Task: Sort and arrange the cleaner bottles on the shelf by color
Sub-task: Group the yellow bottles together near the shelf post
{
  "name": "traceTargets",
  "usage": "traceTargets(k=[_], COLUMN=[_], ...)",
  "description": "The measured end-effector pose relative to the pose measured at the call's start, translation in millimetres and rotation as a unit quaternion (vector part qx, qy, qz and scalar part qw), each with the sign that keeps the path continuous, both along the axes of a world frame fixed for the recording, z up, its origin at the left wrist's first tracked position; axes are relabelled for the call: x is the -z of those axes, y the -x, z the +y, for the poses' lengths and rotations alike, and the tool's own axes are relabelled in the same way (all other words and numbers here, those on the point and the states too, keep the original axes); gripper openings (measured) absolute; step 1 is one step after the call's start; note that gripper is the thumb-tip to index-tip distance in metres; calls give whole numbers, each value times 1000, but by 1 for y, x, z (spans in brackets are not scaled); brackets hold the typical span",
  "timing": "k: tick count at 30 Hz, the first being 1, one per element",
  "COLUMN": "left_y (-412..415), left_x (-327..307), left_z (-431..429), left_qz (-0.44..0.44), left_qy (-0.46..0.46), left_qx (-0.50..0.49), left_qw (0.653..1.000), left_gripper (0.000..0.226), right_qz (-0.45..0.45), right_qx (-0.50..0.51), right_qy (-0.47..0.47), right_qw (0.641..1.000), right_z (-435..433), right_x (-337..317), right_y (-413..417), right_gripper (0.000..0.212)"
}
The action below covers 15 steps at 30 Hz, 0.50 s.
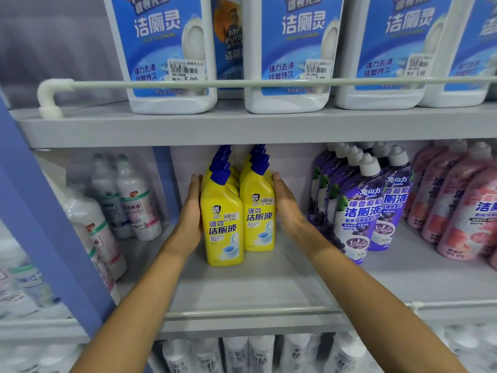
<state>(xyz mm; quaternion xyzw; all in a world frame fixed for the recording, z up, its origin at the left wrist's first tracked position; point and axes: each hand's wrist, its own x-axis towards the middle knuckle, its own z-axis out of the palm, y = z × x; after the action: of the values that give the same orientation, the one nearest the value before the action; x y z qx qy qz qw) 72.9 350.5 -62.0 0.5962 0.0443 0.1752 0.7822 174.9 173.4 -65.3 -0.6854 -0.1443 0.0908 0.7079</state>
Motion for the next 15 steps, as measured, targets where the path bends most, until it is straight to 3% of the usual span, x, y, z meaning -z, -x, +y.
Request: traceTargets(k=[1, 3, 5, 7, 9, 15], left_y=[8, 20, 21, 18, 16, 23], left_x=[4, 15, 30, 40, 44, 37], left_z=[-2, -5, -6, -7, -7, -9], left_qz=[-12, -37, -53, -56, -56, -63], left_qy=[-36, -121, -167, -194, -195, -180], left_qx=[-1, -23, -38, -57, -71, -74], left_qw=[999, 992, 984, 978, 977, 979], left_gripper=[57, 60, 99, 123, 125, 102], right_qz=[-35, -91, -148, -173, -180, -185], right_qx=[-4, -24, -29, -16, 3, 5], right_qy=[21, 21, 25, 34, 56, 143], right_qw=[999, 995, 988, 984, 982, 972], right_z=[-5, -11, -12, -9, -8, -15], right_x=[2, 11, 26, 34, 35, 30], right_y=[4, 16, 22, 26, 24, 12], right_gripper=[71, 63, 58, 59, 61, 74])
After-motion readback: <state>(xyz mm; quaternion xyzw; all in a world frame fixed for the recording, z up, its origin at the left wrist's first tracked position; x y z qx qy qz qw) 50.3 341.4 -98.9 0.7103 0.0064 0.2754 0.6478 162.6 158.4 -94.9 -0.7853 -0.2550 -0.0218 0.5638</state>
